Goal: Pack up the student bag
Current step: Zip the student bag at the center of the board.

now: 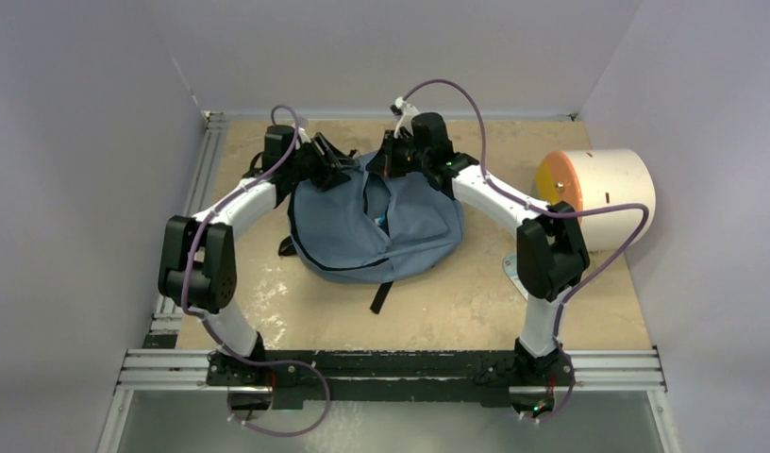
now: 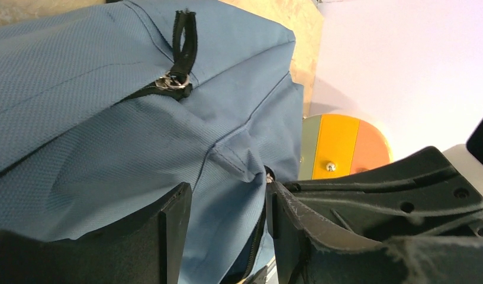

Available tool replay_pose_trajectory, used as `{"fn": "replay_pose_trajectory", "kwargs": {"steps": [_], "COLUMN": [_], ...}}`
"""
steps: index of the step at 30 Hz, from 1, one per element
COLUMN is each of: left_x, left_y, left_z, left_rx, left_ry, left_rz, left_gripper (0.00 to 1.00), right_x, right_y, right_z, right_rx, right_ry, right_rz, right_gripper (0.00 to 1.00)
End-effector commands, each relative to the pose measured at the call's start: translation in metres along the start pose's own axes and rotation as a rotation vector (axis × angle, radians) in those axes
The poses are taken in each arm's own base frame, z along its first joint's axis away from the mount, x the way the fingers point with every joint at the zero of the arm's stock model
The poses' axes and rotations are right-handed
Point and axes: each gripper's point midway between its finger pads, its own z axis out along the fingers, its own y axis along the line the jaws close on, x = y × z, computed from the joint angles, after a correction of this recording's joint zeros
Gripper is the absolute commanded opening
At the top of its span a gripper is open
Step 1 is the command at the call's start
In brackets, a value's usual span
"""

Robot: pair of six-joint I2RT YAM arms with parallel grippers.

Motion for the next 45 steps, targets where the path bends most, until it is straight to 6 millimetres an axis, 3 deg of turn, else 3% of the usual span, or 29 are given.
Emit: {"fn": "replay_pose_trajectory", "kwargs": {"steps": [1, 11, 20, 23, 30, 38, 45], "left_x": [-0.009, -0.012, 0.002, 0.004, 0.006, -0.003, -0.011], "left_y": [-0.029, -0.041, -0.043, -0.041, -0.036, -0.015, -0.005], "left_z": [0.005, 0.022, 0.037, 0.04, 0.043, 0.04, 0.04], "left_rx": [0.079, 0.11, 0.113, 0.115, 0.117, 0.062, 0.035], "left_ry": [-0.013, -0.015, 0.031, 0.036, 0.048, 0.012, -0.008], "left_rz": [-0.009, -0.056, -0.04, -0.034, 0.004, -0.024, -0.04], "left_gripper": [0.49, 0.49, 0.49, 0.38, 0.0, 0.0, 0.0], "right_x": [-0.033, -0.029, -0.028, -0.027, -0.025, -0.018, 0.005], "right_y": [0.032, 0.032, 0.032, 0.032, 0.029, 0.023, 0.027], "right_z": [-0.023, -0.025, -0.025, -0.025, -0.03, -0.049, -0.068], "right_rx": [-0.082, -0.089, -0.086, -0.086, -0.068, -0.019, -0.044], "right_ry": [-0.089, -0.081, -0.076, -0.074, -0.077, -0.097, -0.076], "right_rz": [-0.04, -0.045, -0.052, -0.054, -0.056, -0.072, -0.042], "right_gripper": [0.0, 0.0, 0.0, 0.0, 0.0, 0.0, 0.0]}}
